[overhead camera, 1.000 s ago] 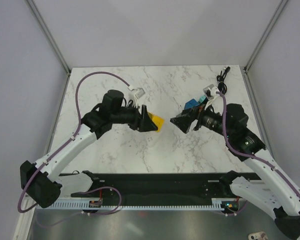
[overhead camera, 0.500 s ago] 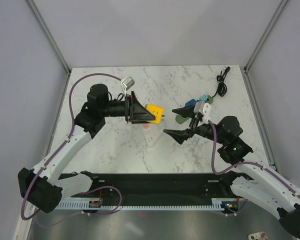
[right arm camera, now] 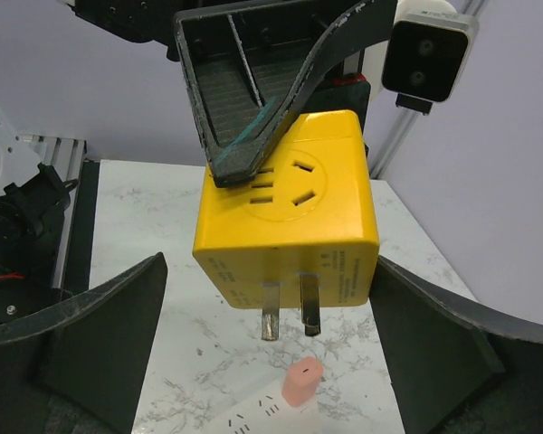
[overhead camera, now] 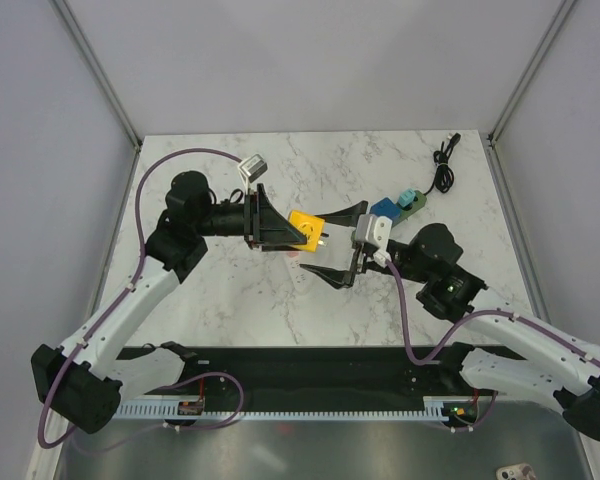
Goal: Insert the plug
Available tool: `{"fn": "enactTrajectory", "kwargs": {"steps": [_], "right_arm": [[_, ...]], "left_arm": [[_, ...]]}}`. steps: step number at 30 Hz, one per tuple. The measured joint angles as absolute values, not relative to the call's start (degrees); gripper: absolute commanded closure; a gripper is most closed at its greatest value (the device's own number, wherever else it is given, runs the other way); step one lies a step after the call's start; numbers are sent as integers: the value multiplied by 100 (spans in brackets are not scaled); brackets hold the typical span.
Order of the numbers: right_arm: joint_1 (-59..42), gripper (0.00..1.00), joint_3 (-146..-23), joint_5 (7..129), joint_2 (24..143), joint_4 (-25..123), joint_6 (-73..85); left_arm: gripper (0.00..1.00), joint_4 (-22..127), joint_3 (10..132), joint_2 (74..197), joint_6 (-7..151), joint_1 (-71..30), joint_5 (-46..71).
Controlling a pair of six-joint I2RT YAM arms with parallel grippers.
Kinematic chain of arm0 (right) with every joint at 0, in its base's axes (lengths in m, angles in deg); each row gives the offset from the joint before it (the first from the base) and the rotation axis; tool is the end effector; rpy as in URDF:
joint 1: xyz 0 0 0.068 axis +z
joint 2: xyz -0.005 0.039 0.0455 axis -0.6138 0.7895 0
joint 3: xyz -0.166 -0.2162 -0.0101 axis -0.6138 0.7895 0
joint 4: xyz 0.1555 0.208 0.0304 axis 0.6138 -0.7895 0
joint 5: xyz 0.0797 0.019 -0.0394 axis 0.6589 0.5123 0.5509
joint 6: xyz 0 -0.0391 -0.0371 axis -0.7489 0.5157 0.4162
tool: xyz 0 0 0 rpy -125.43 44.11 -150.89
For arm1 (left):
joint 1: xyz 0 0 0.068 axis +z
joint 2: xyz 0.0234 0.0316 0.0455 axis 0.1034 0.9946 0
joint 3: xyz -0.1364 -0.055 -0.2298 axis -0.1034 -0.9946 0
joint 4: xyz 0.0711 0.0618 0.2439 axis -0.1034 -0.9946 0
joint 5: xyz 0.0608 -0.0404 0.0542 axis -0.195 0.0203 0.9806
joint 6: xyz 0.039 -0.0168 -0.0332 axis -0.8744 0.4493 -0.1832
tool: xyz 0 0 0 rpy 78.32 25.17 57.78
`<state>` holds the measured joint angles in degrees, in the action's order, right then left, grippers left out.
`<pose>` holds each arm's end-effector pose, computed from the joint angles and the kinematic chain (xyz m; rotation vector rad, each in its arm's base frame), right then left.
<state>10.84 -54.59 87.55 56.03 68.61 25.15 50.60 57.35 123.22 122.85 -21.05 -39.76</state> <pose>0.1323 0.1754 0.3702 -1.0691 0.9970 0.8507 0.1990 -0.1362 0.3828 0.3866 2.0196 -1.9357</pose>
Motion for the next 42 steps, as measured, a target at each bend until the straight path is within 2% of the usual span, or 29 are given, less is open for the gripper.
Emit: {"fn": "enactTrajectory", "kwargs": {"steps": [2, 4, 5, 6, 8, 9, 10, 11, 12, 15, 23, 31, 34, 37, 39, 42], "right_arm": [[1183, 2, -5507, 8652, 5704, 6878, 2622], [1285, 10, -5520, 8519, 5794, 6939, 2716], [1320, 17, -5525, 8449, 5826, 6965, 2756], [1349, 28, -5525, 8388, 5855, 6992, 2791], [1369, 52, -5527, 8270, 5898, 7031, 2836], [1369, 75, -5527, 8263, 5905, 7031, 2874], [1375, 81, -5527, 8246, 5916, 7024, 2874], [1384, 85, -5527, 8239, 5925, 7027, 2850], [1390, 91, -5520, 8241, 5927, 7035, 2836], [1417, 100, -5442, 8250, 5890, 7219, 2692], [1443, 100, -5319, 8112, 5682, 7123, 1938], [1441, 100, -5313, 7819, 5356, 6281, 1099], [1443, 100, -5304, 7863, 5249, 5851, 603], [1441, 100, -5214, 8114, 5164, 5610, -3], [1432, 100, -5123, 8350, 5101, 5475, -387], [1277, 100, -5068, 8875, 5068, 5274, -908]], "left_arm": [[98, 5132, 5694, 12318, 12368, -2105, -3987], [98, 5186, 5646, 12311, 12432, -2102, -4020], [96, 5213, 5622, 12307, 12456, -2105, -4042], [93, 5237, 5595, 12305, 12475, -2102, -4074], [70, 5272, 5523, 12294, 12521, -2105, -4138], [60, 5300, 5479, 12278, 12598, -2102, -4138], [41, 5315, 5442, 12267, 12637, -2089, -4157], [32, 5352, 5416, 12248, 12646, -2083, -4149], [12, 5359, 5401, 12228, 12646, -2080, -4140], [0, 5381, 5392, 12145, 12572, -2089, -4112], [0, 5134, 5646, 12062, 11743, -2091, -4061], [0, 3289, 6236, 11830, 9706, -2109, -3146], [17, 2874, 6284, 11546, 8851, -2109, -2468], [17, 2992, 6046, 11059, 7940, -2109, -1985], [13, 3195, 5648, 10547, 7367, -2107, -1819], [10, 3464, 5110, 9839, 6314, -2115, -1937]]}}
